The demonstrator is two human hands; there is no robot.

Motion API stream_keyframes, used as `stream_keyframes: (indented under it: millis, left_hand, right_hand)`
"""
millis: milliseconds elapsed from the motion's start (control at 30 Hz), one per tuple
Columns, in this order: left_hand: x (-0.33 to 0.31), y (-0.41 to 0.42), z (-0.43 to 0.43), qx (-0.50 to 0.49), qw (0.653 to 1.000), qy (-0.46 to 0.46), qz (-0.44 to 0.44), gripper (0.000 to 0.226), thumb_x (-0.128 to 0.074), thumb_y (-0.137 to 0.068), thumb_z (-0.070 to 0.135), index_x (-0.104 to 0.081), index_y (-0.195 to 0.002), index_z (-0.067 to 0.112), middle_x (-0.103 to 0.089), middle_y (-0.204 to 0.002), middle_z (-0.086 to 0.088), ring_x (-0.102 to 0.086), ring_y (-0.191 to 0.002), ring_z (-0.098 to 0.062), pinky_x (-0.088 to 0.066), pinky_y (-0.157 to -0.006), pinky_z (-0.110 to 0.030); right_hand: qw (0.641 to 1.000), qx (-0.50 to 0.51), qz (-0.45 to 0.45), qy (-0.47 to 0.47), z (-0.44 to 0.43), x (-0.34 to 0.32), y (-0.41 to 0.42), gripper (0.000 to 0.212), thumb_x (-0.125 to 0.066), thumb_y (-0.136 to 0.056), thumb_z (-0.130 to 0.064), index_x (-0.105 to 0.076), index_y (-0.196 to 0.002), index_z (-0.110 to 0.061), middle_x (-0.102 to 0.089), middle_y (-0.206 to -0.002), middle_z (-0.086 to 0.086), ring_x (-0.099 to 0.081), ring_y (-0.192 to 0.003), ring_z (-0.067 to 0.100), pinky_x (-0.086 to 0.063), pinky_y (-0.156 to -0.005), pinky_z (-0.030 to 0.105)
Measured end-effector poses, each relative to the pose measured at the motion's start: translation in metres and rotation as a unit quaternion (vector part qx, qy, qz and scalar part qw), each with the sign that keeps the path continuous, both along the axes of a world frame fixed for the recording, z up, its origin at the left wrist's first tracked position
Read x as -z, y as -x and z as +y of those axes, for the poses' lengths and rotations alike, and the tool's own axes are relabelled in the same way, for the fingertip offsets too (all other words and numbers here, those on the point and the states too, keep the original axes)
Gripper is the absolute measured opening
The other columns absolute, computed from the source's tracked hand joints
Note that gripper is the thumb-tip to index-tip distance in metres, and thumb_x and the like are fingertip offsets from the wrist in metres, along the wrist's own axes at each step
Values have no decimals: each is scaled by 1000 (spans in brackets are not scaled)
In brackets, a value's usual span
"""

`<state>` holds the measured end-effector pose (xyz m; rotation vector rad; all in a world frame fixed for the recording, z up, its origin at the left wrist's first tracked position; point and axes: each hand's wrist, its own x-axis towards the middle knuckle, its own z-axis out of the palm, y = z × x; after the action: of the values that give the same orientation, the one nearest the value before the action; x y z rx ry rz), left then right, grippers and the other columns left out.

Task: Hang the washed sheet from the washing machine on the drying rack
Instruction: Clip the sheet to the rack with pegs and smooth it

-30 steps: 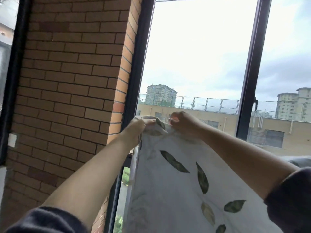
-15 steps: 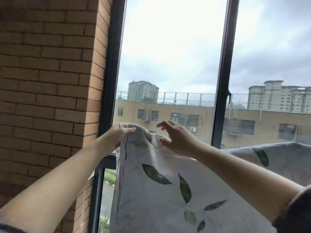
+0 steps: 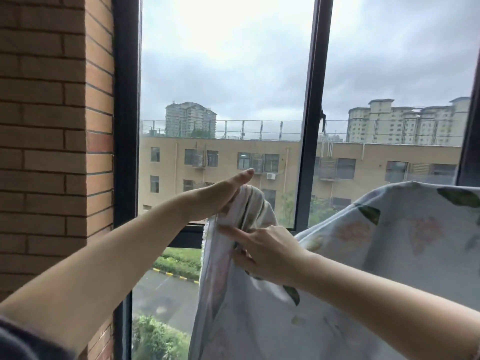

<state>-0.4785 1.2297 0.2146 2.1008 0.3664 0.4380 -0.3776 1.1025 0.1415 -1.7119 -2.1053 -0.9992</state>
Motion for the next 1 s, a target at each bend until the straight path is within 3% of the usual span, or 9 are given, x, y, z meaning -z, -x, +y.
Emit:
stream_keyframes:
  millis: [100, 233, 367, 467, 600, 733, 800, 867, 1000]
  left_hand:
    - [2, -22, -11, 5, 996, -82, -37, 70, -28, -92, 62, -43, -138, 11, -38, -142, -23, -48, -121, -35, -32, -110, -48]
    - [25, -42, -13, 79, 975, -193, -77, 53, -48, -76, 63, -65, -112, 29, -63, -122, 1, -58, -114, -16, -44, -102, -43]
    - [56, -82, -21, 136, 967, -206, -64, 41, -62, -73, 46, -57, -114, 42, -60, -120, 7, -61, -106, -11, -49, -96, -39]
    - [80, -108, -28, 107, 947, -286, -97, 34, -61, -70, 45, -66, -99, 27, -63, -100, 8, -62, -93, -12, -52, -85, -40]
    - [113, -124, -42, 88, 870, -472, -113, 40, -67, -72, 52, -59, -103, 28, -55, -116, 11, -50, -109, -12, -41, -97, -34]
    - [132, -137, -48, 56, 780, -615, -100, 51, -74, -60, 55, -57, -99, 27, -52, -115, 1, -48, -105, -25, -40, -94, -48]
    - [135, -146, -46, 26, 741, -658, -131, 55, -80, -54, 49, -57, -97, 23, -55, -108, -4, -53, -99, -28, -48, -82, -56]
    - [137, -151, -50, 16, 773, -628, -90, 70, -71, -58, 61, -53, -113, 21, -51, -119, -6, -48, -111, -29, -40, -90, -65]
    - [160, -160, -88, -21, 835, -549, 27, 97, -47, -63, 72, -20, -140, 20, -27, -145, -5, -24, -137, -27, -12, -107, -63]
  right_hand:
    - [990, 79, 112, 11, -25, -3, -16, 35, -43, -93, -43, -59, -86, -13, -63, -80, 6, -58, -71, 26, -41, -59, 32]
    - [943, 92, 312, -72, -66, -9, -54, 28, -64, -76, -14, -49, -55, -26, -49, -53, -12, -47, -49, 2, -37, -51, 16]
    - [863, 150, 480, -43, -91, -11, -84, 20, -53, -77, -4, -46, -66, -19, -43, -55, -9, -40, -50, 7, -35, -50, 21]
    - [896, 215, 386, 40, -115, -10, -93, 15, -64, -79, -24, -49, -82, -20, -55, -69, -4, -53, -66, 16, -42, -59, 25]
    - [902, 386, 63, 181, -141, -7, -105, 64, -68, -66, -60, -41, -113, -26, -56, -108, -1, -60, -93, 26, -39, -65, 31]
    - [888, 422, -64, 173, -148, -2, -120, 48, -50, -83, -20, -33, -127, -27, -56, -111, 4, -61, -94, 30, -37, -62, 33]
    - [895, 412, -67, 154, -149, -1, -127, 48, -43, -84, -9, -36, -127, -27, -62, -108, 4, -62, -95, 31, -37, -63, 33]
    - [903, 408, -16, 130, -148, -3, -131, 42, -42, -85, -11, -41, -124, -27, -65, -106, 7, -61, -95, 34, -36, -64, 34]
    - [903, 293, 314, 24, -141, -9, -133, 9, -52, -85, -21, -59, -90, -23, -68, -86, 4, -61, -88, 29, -45, -75, 35]
